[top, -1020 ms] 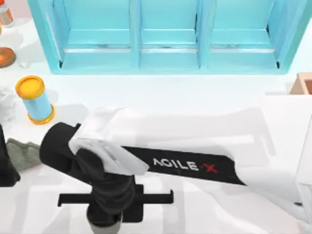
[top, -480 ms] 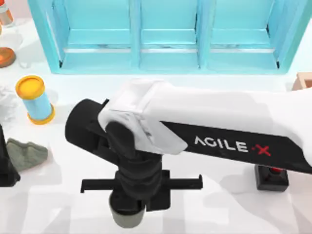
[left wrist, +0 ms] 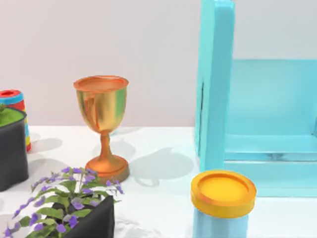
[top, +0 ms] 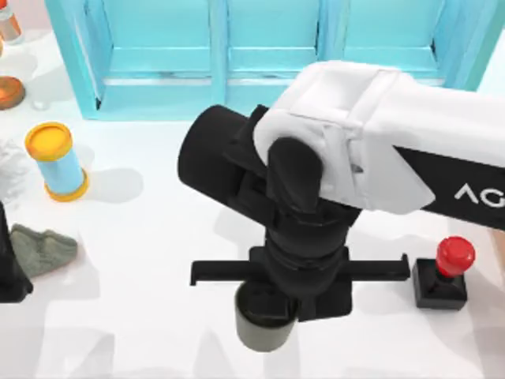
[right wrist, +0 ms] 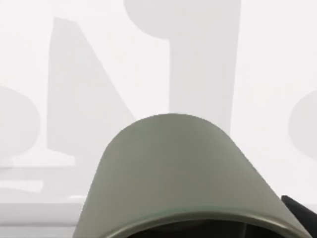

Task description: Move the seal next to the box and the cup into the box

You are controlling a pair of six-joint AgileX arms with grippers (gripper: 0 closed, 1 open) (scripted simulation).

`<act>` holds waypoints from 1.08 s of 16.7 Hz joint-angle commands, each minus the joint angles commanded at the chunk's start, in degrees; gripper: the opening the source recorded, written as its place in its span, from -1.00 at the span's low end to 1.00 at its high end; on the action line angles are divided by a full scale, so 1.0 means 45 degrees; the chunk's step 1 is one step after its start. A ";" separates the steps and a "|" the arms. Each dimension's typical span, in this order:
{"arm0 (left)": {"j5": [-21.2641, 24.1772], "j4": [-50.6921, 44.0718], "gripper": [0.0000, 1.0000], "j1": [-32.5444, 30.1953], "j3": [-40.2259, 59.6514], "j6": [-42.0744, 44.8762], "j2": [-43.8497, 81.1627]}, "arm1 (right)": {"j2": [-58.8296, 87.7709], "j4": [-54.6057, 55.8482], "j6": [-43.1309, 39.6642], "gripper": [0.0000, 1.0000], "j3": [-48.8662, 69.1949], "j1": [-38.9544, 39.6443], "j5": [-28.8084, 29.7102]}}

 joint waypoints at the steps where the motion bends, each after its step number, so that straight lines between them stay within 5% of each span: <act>1: 0.0000 0.0000 1.00 0.0000 0.0000 0.0000 0.0000 | 0.0000 0.0000 0.0000 -1.00 0.0000 0.0000 0.0000; 5: 0.0000 0.0000 1.00 0.0000 0.0000 0.0000 0.0000 | -0.0048 0.0029 -0.0101 -1.00 -0.0091 -0.0321 0.0017; 9: 0.0000 0.0000 1.00 0.0000 0.0000 0.0000 0.0000 | -0.0345 -0.0116 -0.1538 -1.00 -0.0543 -0.2582 0.0067; 18: 0.0000 0.0000 1.00 0.0000 0.0000 0.0000 0.0000 | -0.2184 0.0360 -0.9399 -1.00 -0.2547 -0.9438 0.0274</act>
